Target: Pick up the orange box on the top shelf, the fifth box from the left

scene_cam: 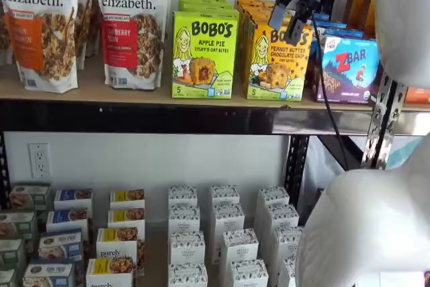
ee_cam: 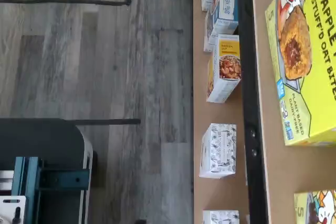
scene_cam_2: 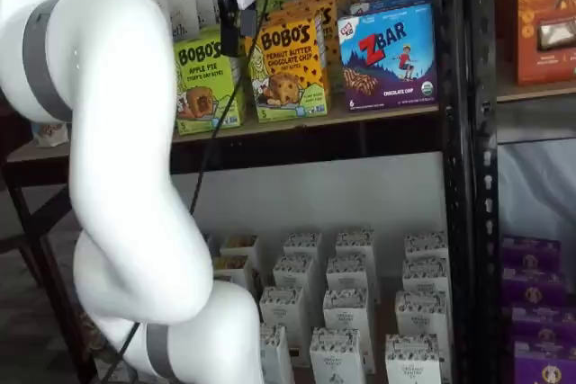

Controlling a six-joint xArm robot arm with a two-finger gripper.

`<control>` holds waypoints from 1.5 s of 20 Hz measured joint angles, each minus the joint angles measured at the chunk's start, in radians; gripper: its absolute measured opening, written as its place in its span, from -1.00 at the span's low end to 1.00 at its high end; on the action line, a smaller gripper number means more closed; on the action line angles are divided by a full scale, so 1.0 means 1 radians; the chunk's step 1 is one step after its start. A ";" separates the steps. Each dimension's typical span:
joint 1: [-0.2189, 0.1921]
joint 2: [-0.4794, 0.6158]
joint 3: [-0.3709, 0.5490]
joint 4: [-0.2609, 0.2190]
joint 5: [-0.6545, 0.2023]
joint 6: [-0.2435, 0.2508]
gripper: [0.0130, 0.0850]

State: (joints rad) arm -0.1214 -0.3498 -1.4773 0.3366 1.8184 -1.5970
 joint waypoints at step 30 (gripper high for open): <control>-0.053 -0.057 0.065 0.146 -0.156 -0.012 1.00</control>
State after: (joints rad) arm -0.1740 -0.4068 -1.4123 0.4831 1.6627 -1.6090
